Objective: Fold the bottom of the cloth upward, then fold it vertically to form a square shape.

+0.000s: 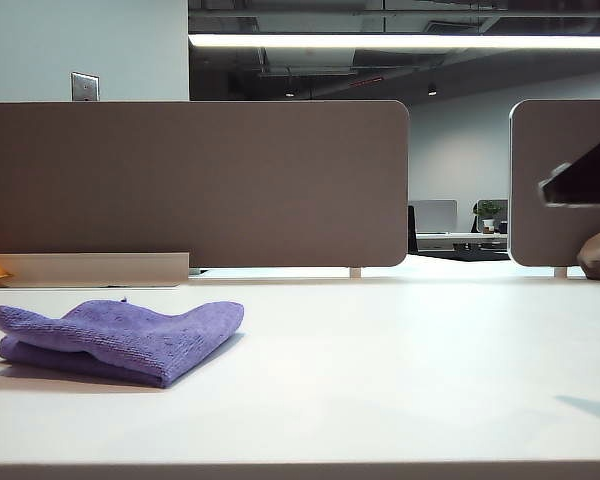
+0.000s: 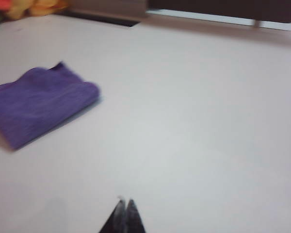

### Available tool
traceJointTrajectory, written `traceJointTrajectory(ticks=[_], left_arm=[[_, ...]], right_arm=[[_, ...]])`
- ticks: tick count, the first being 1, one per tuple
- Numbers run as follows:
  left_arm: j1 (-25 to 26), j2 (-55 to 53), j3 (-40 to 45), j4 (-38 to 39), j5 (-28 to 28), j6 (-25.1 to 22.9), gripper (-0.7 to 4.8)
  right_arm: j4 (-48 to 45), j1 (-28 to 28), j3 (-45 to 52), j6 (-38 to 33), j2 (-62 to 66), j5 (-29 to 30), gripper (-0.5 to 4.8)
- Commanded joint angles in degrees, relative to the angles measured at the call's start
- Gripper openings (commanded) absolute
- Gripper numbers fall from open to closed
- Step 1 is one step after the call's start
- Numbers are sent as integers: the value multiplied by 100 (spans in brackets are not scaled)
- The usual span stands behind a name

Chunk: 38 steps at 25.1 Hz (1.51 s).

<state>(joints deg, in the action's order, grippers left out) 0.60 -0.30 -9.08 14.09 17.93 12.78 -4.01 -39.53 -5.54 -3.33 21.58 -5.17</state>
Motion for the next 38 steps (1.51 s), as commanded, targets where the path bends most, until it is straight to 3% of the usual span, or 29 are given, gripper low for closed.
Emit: traceJointTrajectory(ticks=[1,7,15,20,26,38], left_arm=[[7,-2,61,-118,7,-7,-5],[9,-4,66,-111,-74,-33,-5],[9,-2,74,-107,-271,-177,-5],[9,-4,109,-94,-271,-560,-5],[9,-2,365,-151,-275,-697,-5],[7,-4,789,-256,-638,-702,-5]], right_arm=[[-101,-4,61,195,-9,372,-6],[-245,151,289,411,-13,-155,-6],[-804,1366,354,442,-13,-109,-6],[-874,2133,374,247,-13,269,-6],[-1161,3091,549,-166,-11,826,-6],[-723,3265,549,-291,-11,916,-6]])
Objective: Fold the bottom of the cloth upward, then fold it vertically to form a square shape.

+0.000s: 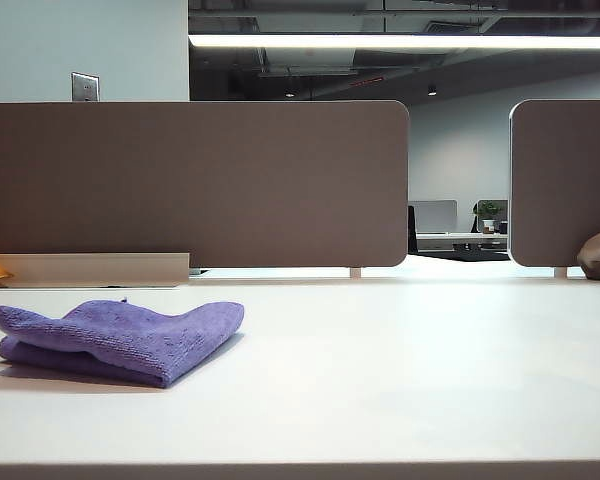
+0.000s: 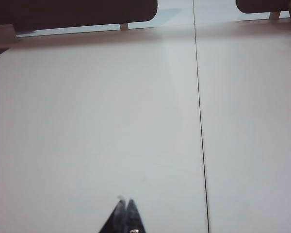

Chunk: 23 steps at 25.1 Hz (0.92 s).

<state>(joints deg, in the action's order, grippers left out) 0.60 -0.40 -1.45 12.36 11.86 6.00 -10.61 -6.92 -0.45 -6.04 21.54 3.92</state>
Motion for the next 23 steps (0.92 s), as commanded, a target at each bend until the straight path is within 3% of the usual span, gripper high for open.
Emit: traceJointTrajectory(ticks=[1,8,23], left_arm=[[9,9,28,-90,-37,-26,-5],[9,9,59,-90,-678,-168,-5],[7,9,59,-127,-667,-142,-5]], right_arm=[[-33,4,39,-20,-7,9,-6],[367,4,39,-17,-7,-249,-6],[402,7,39,-15,-9,-249,-5]])
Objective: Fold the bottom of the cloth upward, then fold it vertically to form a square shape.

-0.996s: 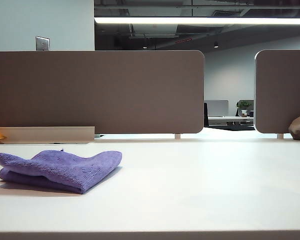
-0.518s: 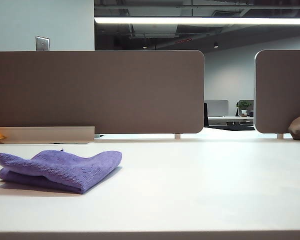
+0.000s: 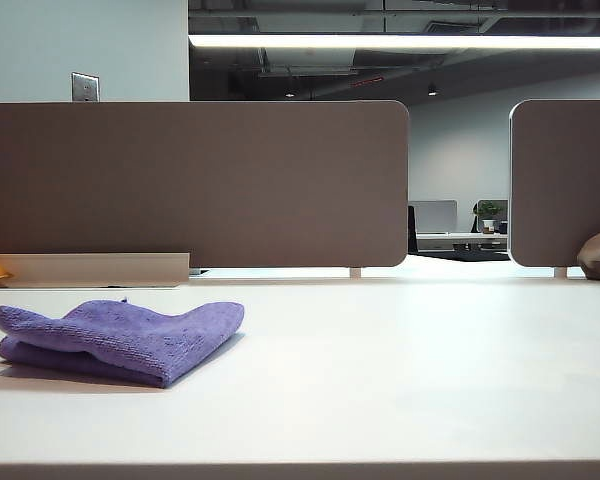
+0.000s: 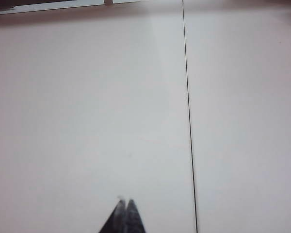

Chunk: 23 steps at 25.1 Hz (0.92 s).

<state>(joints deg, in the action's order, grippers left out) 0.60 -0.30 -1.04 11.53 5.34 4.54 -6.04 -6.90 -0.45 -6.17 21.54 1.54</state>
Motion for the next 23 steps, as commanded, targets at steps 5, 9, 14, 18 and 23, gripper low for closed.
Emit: traceJointTrajectory(ticks=[5,9,14,18,23], left_arm=[[9,-2,17,-44,-15,4,-5],[9,-2,17,-44,-15,4,-5],[9,-2,17,-44,-15,4,-5],[9,-2,20,-44,-15,4,-5],[9,-2,59,-151,-15,4,-5]], right_arm=[[-55,4,39,-2,-9,-11,-5],[11,4,39,-2,-101,-11,-5],[42,15,39,-2,-590,-9,-5],[37,42,31,-2,-1080,-9,-5],[24,286,22,-2,-1602,-9,-5]])
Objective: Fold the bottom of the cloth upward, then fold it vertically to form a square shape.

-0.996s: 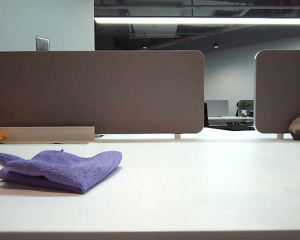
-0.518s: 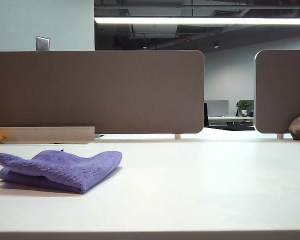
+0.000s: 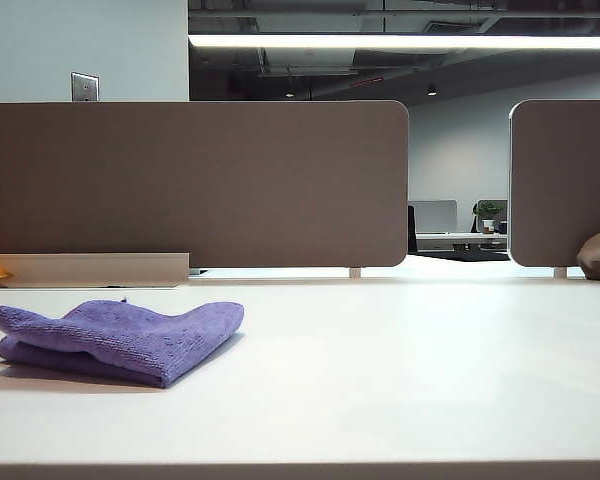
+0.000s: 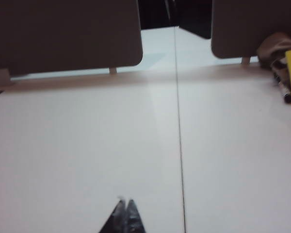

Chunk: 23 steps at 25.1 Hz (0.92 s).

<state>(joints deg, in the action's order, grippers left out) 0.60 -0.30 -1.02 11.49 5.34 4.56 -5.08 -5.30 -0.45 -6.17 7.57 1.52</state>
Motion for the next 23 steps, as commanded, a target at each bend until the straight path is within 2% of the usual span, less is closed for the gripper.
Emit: traceJointTrajectory(ticks=[1,16,23], left_arm=[[9,-2,59,-142,-17,2,-5],[9,-2,59,-144,-17,2,-5],[9,-2,59,-142,-17,2,-5]], right_arm=[[-68,177,22,-2,-275,-9,-5],[-70,645,22,0,-745,-7,-5],[-59,634,31,0,-745,-11,-5]])
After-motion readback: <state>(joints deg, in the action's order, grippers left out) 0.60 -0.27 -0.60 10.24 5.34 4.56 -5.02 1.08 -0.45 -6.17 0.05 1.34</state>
